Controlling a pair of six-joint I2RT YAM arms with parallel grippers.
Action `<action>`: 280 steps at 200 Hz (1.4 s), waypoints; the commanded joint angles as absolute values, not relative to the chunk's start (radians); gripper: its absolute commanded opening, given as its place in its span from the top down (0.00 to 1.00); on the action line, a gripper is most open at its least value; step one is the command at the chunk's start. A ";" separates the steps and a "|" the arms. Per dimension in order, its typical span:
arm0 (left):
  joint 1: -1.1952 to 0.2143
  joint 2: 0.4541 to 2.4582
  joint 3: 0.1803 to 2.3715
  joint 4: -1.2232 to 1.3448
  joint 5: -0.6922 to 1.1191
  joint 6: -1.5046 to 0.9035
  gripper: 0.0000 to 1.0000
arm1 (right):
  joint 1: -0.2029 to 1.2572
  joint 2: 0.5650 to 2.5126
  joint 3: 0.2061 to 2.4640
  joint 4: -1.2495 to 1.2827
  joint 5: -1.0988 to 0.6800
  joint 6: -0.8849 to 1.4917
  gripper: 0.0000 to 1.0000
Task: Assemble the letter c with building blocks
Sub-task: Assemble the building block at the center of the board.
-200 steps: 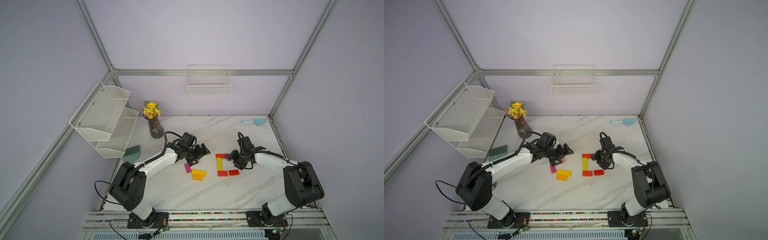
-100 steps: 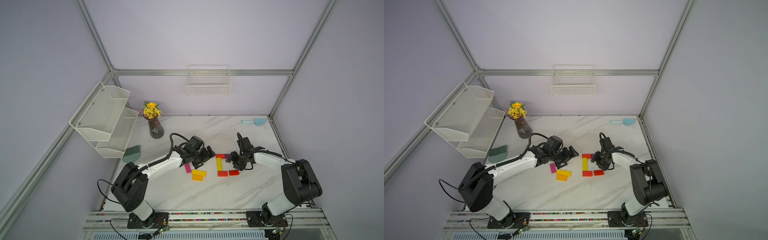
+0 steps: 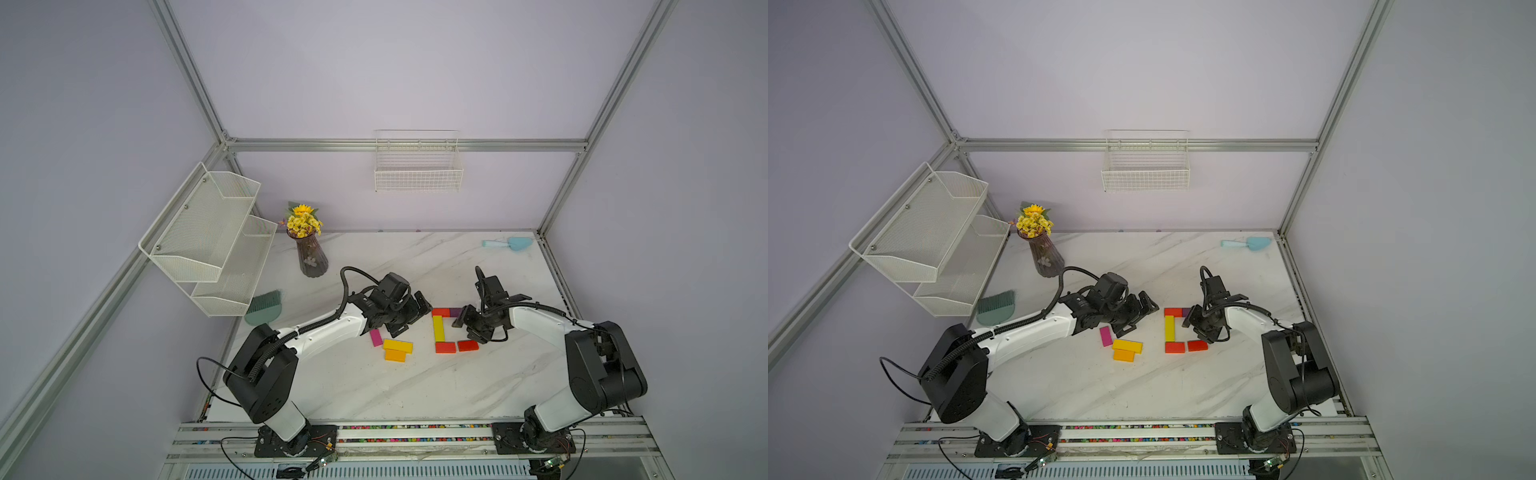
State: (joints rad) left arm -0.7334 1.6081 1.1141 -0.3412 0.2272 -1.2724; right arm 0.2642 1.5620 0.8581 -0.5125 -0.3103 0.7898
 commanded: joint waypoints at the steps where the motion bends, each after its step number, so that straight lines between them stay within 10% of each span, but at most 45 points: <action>1: -0.736 1.617 1.126 -0.311 0.221 -1.280 0.00 | 0.259 1.535 0.840 -0.535 -0.320 0.782 0.36; 280: -0.741 1.597 1.103 -0.302 0.224 -1.281 0.00 | 0.259 1.698 0.940 -0.511 -0.470 0.686 0.36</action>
